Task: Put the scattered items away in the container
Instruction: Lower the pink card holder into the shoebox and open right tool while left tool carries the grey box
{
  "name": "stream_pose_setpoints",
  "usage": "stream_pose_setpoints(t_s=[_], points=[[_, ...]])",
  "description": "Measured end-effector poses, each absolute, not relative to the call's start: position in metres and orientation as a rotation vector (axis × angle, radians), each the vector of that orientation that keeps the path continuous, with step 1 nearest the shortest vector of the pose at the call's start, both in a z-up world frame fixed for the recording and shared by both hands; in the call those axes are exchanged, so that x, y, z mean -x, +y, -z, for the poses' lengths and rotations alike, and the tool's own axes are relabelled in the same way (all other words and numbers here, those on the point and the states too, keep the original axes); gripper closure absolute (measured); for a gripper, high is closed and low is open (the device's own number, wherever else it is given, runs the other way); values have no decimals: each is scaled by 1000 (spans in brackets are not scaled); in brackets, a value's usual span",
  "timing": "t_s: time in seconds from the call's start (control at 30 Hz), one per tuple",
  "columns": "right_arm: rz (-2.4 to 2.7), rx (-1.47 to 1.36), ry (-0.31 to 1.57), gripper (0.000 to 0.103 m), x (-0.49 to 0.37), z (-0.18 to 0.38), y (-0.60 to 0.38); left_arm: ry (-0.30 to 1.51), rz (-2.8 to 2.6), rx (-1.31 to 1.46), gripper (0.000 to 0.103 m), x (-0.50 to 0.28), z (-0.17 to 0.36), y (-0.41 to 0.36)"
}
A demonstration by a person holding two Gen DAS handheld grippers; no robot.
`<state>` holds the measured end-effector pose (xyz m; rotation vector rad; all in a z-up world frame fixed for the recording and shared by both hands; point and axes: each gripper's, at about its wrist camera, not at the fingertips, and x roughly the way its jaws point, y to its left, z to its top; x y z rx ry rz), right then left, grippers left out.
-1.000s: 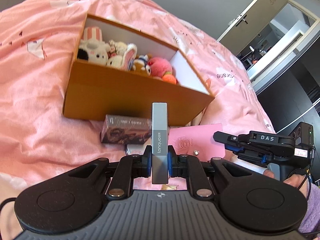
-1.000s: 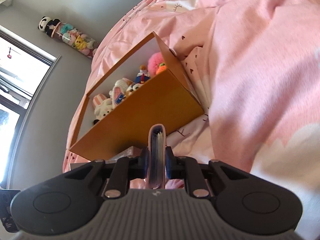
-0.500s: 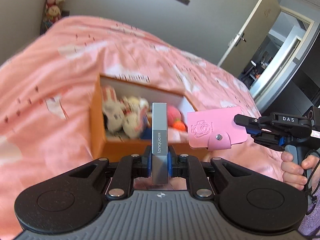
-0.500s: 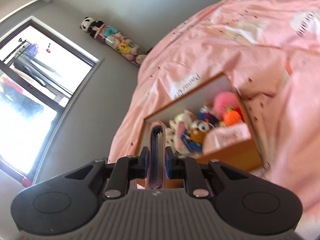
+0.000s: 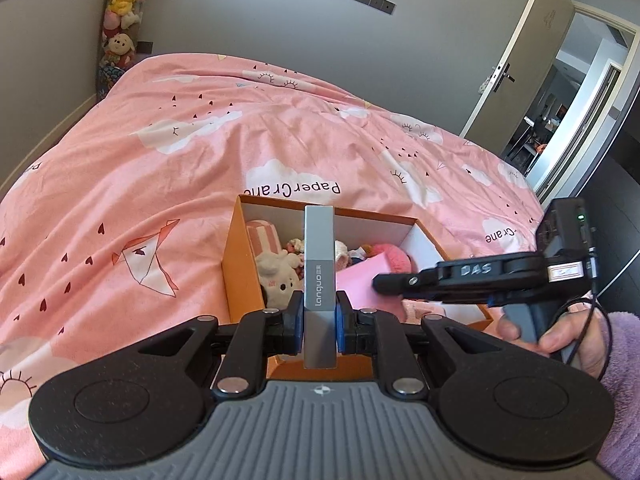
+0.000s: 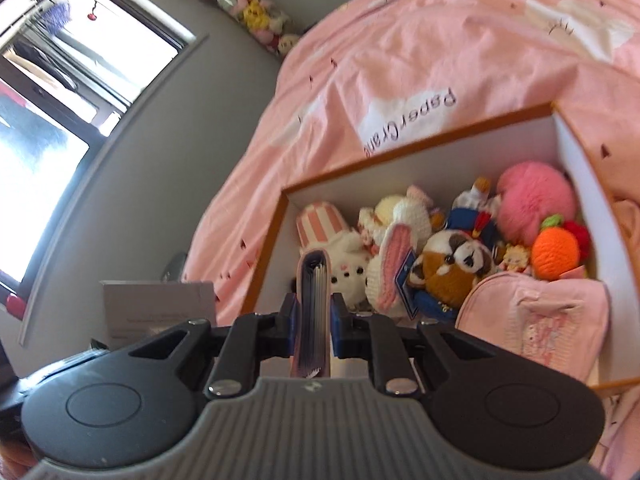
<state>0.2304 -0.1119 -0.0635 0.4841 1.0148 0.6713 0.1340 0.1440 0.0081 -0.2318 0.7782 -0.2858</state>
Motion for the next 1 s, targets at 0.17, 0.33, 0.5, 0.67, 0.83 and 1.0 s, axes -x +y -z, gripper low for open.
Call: stream_pose_setpoints(t_s=[0.17, 0.33, 0.5, 0.67, 0.83, 1.0], points=[[-689, -512, 1100, 85, -243, 87, -97, 796, 290, 225, 86, -147, -3, 147], [-687, -529, 1174, 85, -248, 108, -85, 804, 300, 224, 86, -155, 3, 149], [-679, -581, 1228, 85, -251, 125, -80, 812, 307, 223, 86, -160, 9, 150], [-635, -519, 1262, 83, -255, 126, -78, 832, 332, 203, 86, -165, 13, 148], [-568, -392, 1297, 79, -259, 126, -74, 853, 343, 185, 86, -170, 16, 143], [-530, -296, 1371, 82, -262, 139, -63, 886, 362, 159, 86, -175, 22, 135]])
